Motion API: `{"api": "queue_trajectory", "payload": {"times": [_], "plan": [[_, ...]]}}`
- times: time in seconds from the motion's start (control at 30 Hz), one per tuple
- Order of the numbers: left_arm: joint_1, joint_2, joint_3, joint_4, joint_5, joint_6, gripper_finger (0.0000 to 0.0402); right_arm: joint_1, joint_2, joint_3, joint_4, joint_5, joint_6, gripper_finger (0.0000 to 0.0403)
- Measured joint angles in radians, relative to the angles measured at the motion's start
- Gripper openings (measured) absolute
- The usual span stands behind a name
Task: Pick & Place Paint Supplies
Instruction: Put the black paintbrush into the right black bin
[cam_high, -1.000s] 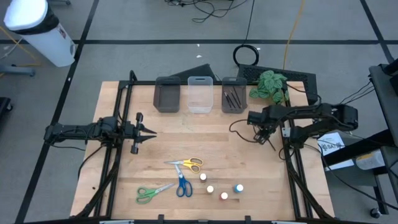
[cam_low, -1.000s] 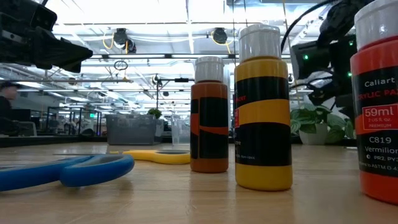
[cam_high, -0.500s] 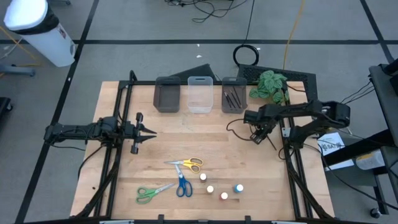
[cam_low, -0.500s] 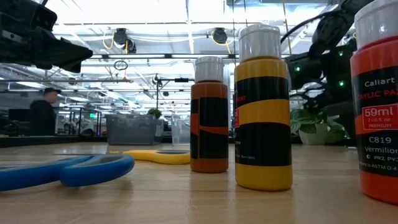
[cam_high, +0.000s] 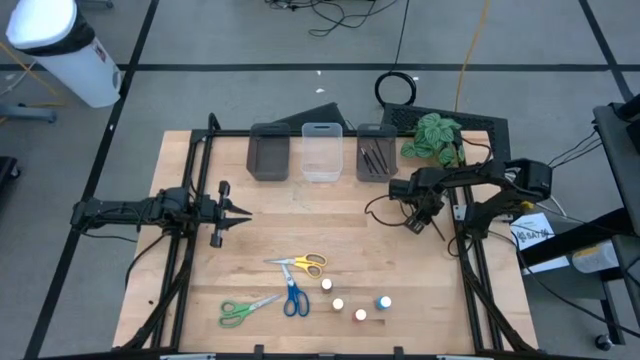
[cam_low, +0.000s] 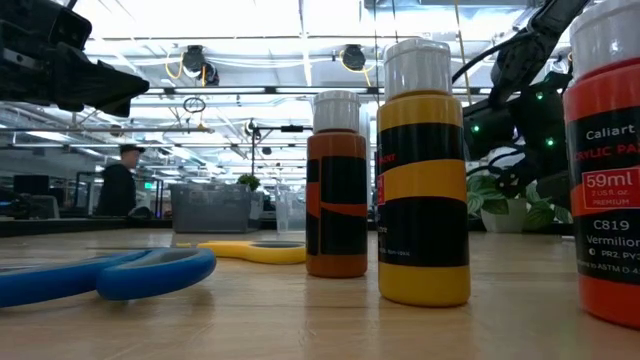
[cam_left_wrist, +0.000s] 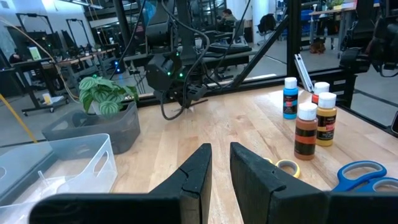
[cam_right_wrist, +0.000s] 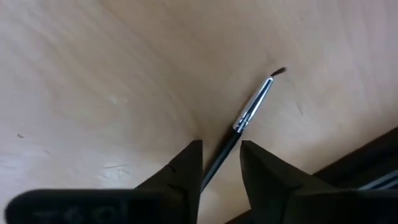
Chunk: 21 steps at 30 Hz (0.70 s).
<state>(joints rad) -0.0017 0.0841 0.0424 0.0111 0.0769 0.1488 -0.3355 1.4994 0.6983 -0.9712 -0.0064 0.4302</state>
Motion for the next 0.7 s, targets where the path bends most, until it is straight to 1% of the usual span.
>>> {"api": "queue_trajectory", "payload": {"times": [0.3,0.43,0.57,0.7], "plan": [[0.0,0.0,0.0,0.0,0.0,0.0,0.0072,0.0,0.0,-0.002,0.031,-0.025,-0.024,0.0044],[0.0,0.0,0.0,0.0,0.0,0.0,0.0072,0.001,0.0,-0.003,0.036,-0.027,-0.056,0.0027],[0.0,0.0,0.0,0.0,0.0,0.0,0.0072,0.001,0.0,-0.003,0.039,-0.026,-0.066,0.0022],[0.0,0.0,0.0,0.0,0.0,0.0,0.0072,0.001,0.0,-0.002,0.063,-0.032,-0.128,0.0033]]}}
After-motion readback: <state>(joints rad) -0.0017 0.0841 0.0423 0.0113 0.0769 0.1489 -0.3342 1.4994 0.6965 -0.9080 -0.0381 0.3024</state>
